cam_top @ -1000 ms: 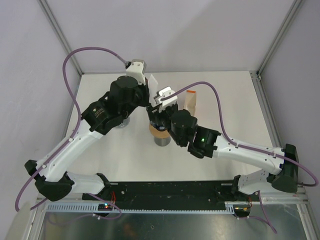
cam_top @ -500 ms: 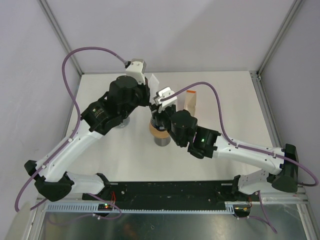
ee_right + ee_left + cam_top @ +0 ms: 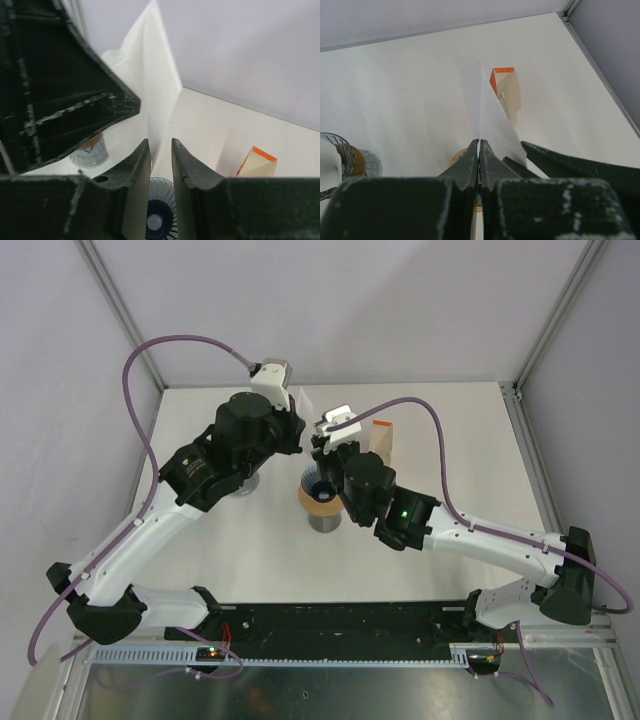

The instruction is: Place the coffee filter in the dripper

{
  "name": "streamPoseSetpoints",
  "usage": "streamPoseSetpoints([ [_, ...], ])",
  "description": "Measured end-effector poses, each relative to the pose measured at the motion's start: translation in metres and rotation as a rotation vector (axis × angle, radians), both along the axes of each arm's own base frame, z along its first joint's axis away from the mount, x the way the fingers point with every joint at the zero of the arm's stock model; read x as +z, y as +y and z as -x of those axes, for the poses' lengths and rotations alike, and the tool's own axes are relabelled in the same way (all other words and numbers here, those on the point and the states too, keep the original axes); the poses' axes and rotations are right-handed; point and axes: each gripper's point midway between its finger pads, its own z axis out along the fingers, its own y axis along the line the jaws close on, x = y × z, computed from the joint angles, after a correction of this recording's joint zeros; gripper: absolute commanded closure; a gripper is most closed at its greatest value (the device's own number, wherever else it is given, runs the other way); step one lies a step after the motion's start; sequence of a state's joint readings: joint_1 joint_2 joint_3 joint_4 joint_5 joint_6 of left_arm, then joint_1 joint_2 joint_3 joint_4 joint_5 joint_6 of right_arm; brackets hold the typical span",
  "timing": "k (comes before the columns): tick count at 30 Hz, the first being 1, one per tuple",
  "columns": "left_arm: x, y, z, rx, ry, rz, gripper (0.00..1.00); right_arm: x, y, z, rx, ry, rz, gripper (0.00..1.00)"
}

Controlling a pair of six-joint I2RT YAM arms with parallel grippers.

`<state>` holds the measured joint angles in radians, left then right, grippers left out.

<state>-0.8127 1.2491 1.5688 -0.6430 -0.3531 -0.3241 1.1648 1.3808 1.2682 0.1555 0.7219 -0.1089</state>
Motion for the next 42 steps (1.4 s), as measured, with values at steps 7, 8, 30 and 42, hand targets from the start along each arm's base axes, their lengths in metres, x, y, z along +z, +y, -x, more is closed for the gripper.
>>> streamPoseSetpoints([
  [7, 0.000, -0.004, 0.002, -0.025, 0.004, 0.008, 0.99, -0.001, -0.015, -0.015, -0.077, -0.003, -0.001, 0.67],
  [8, 0.000, -0.005, 0.002, -0.031, 0.005, 0.009, 0.99, -0.001, -0.015, -0.017, -0.077, -0.003, -0.002, 0.67],
  [30, -0.023, 0.017, -0.020, 0.045, -0.069, -0.224, 0.99, -0.009, -0.040, -0.046, -0.196, 0.008, 0.008, 1.00],
  [42, -0.020, 0.019, -0.022, 0.015, -0.123, -0.241, 0.53, -0.011, -0.049, -0.045, -0.148, 0.045, 0.027, 1.00],
])
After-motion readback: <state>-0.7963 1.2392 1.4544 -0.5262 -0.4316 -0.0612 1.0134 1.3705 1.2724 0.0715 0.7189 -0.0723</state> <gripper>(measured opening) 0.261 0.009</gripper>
